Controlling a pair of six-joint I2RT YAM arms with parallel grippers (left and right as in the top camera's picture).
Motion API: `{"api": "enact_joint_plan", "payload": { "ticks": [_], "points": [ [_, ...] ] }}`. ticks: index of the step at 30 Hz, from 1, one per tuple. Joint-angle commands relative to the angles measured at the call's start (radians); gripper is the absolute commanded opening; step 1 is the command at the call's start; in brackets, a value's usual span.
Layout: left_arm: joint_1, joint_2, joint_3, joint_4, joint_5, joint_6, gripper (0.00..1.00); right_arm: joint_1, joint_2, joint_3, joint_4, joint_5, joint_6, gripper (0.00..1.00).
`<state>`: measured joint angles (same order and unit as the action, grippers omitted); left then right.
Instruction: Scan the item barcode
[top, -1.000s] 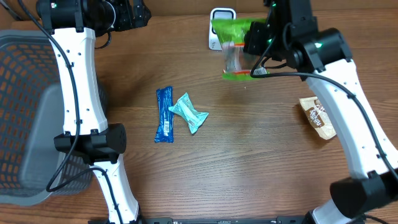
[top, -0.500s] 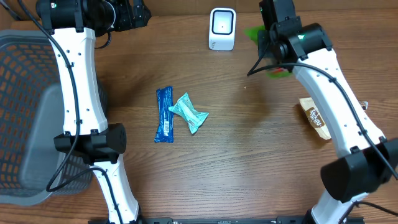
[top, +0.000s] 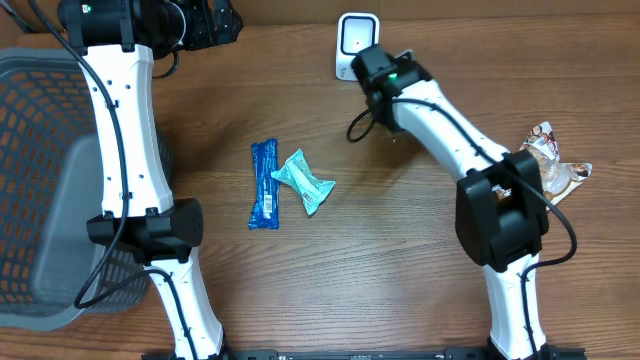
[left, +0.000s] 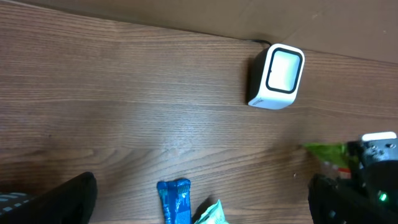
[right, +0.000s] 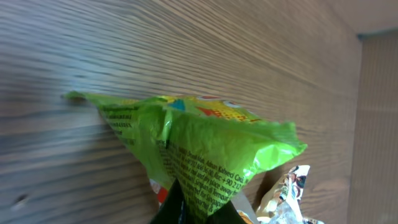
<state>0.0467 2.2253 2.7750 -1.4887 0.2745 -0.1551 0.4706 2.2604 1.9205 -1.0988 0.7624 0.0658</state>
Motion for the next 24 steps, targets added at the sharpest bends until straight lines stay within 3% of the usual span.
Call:
{"api": "enact_joint_plan", "payload": {
  "ticks": [1,2,4,5,9,14,15,16,24],
  "points": [
    [-0.001,-0.015,0.014,0.004,0.006,-0.006,1.00,0.068,-0.027,0.024,-0.033,-0.093,-0.128,0.24],
    [-0.001,-0.015,0.014,0.004,0.006,-0.006,1.00,0.083,-0.027,0.024,-0.039,-0.133,-0.162,0.34],
    [-0.001,-0.015,0.014,0.004,0.006,-0.006,1.00,0.113,-0.027,0.026,-0.041,-0.218,-0.219,0.70],
    [-0.001,-0.015,0.014,0.004,0.006,-0.006,1.00,0.123,-0.027,0.032,-0.041,-0.265,-0.241,0.82],
    [-0.001,-0.015,0.014,0.004,0.006,-0.006,1.00,0.132,-0.027,0.090,-0.093,-0.487,-0.330,0.86],
    [-0.001,-0.015,0.014,0.004,0.006,-0.006,1.00,0.074,-0.027,0.223,-0.163,-0.538,-0.270,0.93],
    [-0.001,-0.015,0.014,0.004,0.006,-0.006,1.00,0.040,-0.027,0.249,-0.185,-0.565,-0.268,1.00],
    [-0.001,-0.015,0.014,0.004,0.006,-0.006,1.00,0.015,-0.027,0.260,-0.199,-0.582,-0.269,1.00],
    [-0.001,-0.015,0.014,0.004,0.006,-0.006,1.00,-0.181,-0.025,0.144,-0.150,-0.832,-0.277,1.00]
  ]
}}
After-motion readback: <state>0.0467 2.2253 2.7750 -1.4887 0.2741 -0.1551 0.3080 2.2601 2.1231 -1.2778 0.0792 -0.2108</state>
